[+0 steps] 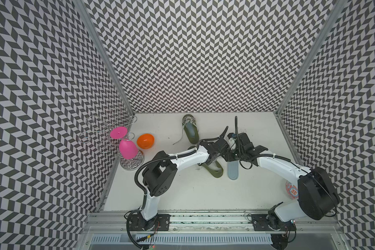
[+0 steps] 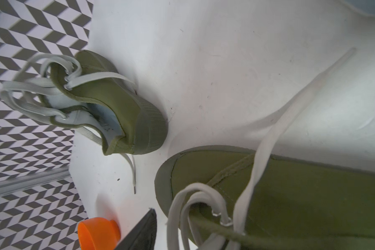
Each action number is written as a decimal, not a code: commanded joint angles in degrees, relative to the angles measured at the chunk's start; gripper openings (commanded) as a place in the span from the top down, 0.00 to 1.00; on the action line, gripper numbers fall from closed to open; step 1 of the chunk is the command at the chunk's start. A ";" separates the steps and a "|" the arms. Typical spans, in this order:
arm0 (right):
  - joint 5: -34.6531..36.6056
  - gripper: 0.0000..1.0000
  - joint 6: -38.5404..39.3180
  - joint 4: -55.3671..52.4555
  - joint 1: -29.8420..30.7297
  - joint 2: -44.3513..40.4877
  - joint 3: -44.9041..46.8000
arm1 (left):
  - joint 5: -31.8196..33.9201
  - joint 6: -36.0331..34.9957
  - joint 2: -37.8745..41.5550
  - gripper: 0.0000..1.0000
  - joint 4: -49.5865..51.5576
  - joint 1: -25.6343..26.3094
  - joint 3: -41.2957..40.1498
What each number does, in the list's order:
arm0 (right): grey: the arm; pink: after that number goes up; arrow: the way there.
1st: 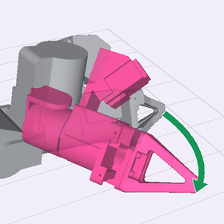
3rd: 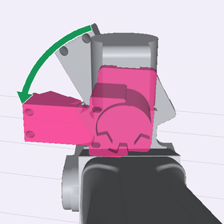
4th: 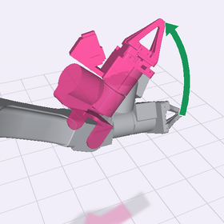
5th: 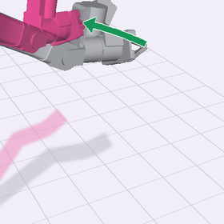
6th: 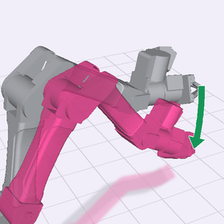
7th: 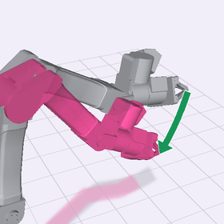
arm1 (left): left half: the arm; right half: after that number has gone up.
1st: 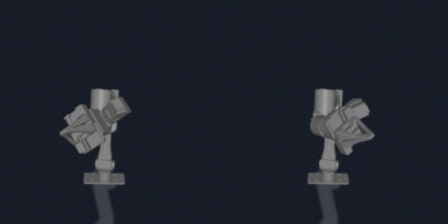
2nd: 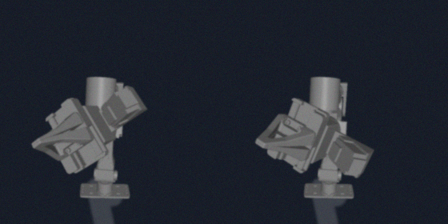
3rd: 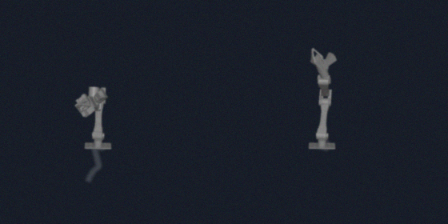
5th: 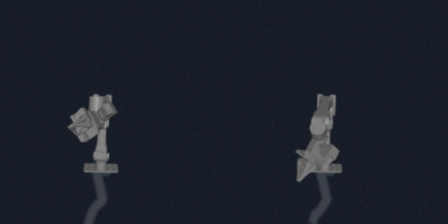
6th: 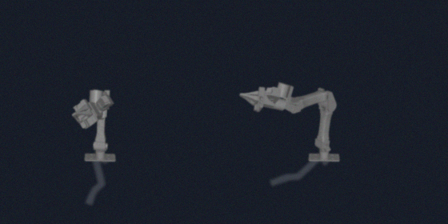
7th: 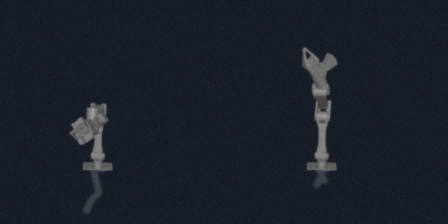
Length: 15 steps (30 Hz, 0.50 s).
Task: Insert the insole into the shoe
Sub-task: Adjust the shoe at the center of the board.
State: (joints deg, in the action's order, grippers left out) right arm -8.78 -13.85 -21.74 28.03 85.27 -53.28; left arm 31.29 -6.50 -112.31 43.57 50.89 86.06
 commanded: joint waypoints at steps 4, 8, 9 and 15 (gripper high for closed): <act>0.34 0.47 1.24 -0.42 -0.16 -1.67 0.40 | -6.72 -0.73 3.82 0.20 -1.30 -2.82 -0.36; 0.07 0.47 1.21 -0.67 -0.17 -1.43 -0.24 | -8.88 -1.47 3.60 0.11 -0.95 -2.40 -0.37; 0.07 0.47 1.20 -0.60 -0.17 -1.36 -0.33 | -9.14 -1.54 3.46 0.10 -0.78 -2.15 -0.41; -0.12 0.47 1.26 -0.80 -0.16 -1.07 -0.86 | -3.78 -1.45 0.75 0.03 1.29 -0.68 -0.41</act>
State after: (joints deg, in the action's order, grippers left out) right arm -8.80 -13.08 -22.79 28.01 85.06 -52.82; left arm 24.71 -7.94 -110.61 43.46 49.41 85.95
